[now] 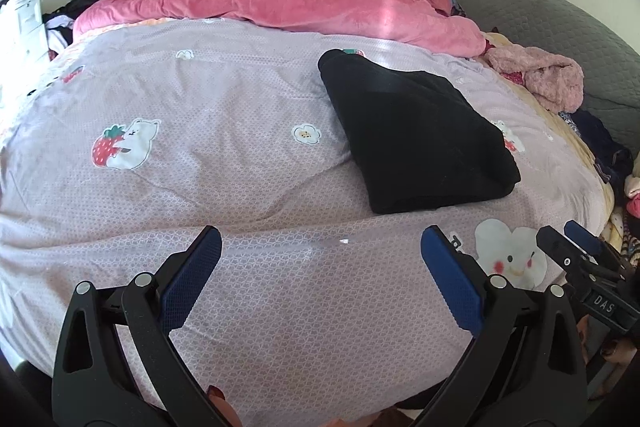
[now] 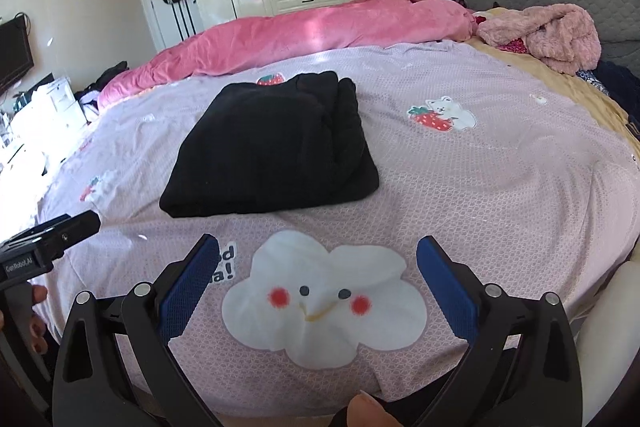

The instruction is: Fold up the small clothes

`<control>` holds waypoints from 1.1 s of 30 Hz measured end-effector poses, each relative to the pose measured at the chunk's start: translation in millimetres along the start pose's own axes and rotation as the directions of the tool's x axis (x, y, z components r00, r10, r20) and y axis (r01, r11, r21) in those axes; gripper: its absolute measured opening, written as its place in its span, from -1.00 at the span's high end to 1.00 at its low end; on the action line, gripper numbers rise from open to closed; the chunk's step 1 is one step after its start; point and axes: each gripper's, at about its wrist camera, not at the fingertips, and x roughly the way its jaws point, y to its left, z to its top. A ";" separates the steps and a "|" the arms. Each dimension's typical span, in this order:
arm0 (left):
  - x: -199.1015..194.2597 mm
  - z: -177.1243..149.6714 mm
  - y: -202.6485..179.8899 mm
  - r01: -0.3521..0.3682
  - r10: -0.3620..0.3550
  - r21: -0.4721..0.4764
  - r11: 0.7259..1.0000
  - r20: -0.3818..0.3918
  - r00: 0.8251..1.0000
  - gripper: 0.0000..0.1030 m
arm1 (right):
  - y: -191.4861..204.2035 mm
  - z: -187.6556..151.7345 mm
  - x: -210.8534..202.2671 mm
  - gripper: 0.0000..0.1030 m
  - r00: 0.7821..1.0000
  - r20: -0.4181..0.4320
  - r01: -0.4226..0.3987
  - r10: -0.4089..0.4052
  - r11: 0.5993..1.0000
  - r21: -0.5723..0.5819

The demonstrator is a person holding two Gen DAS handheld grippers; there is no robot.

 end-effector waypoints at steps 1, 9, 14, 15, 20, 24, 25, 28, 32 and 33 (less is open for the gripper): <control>-0.1 -0.1 0.0 -0.002 0.002 0.001 1.000 0.000 1.000 -0.82 | 1.0 -0.1 0.0 -0.91 1.000 0.001 -0.001 0.001 1.000 -0.003; -0.6 -0.6 0.3 -0.007 0.007 -0.002 1.000 -0.003 1.000 -0.82 | -0.7 0.5 -0.6 -0.91 1.000 0.007 0.000 0.000 1.000 0.003; -1.3 -0.2 -0.5 -0.009 0.009 0.000 1.000 -0.001 1.000 -0.82 | -0.7 0.8 -1.2 -0.91 1.000 0.008 0.000 0.000 1.000 0.003; -1.6 -0.4 -0.7 -0.011 0.011 0.001 1.000 -0.001 1.000 -0.82 | -0.7 0.9 -1.2 -0.91 1.000 0.008 0.000 0.000 1.000 0.003; -1.6 0.6 -0.4 -0.011 0.011 -0.002 1.000 -0.001 1.000 -0.82 | -1.0 0.7 -1.3 -0.91 1.000 0.008 0.000 0.000 1.000 0.005; -2.0 0.5 0.6 -0.009 0.009 -0.004 1.000 0.003 1.000 -0.82 | -0.3 1.6 -1.3 -0.91 1.000 0.005 -0.001 0.001 1.000 0.005; -2.0 0.5 0.6 -0.010 0.010 -0.004 1.000 0.003 1.000 -0.82 | 0.1 1.9 -1.3 -0.91 1.000 0.004 -0.001 0.001 1.000 0.006; -1.6 0.8 0.7 -0.012 0.012 -0.004 1.000 0.001 1.000 -0.82 | 0.6 2.3 -1.2 -0.91 1.000 0.004 0.000 0.000 1.000 0.004; -0.9 0.9 1.2 -0.011 0.011 -0.008 1.000 -0.004 1.000 -0.82 | 0.5 2.2 -1.2 -0.91 1.000 0.005 -0.001 0.001 1.000 0.005; -1.0 0.6 0.9 -0.010 0.010 -0.008 1.000 -0.004 1.000 -0.82 | 0.6 2.3 -1.0 -0.91 1.000 0.005 0.001 -0.001 1.000 0.005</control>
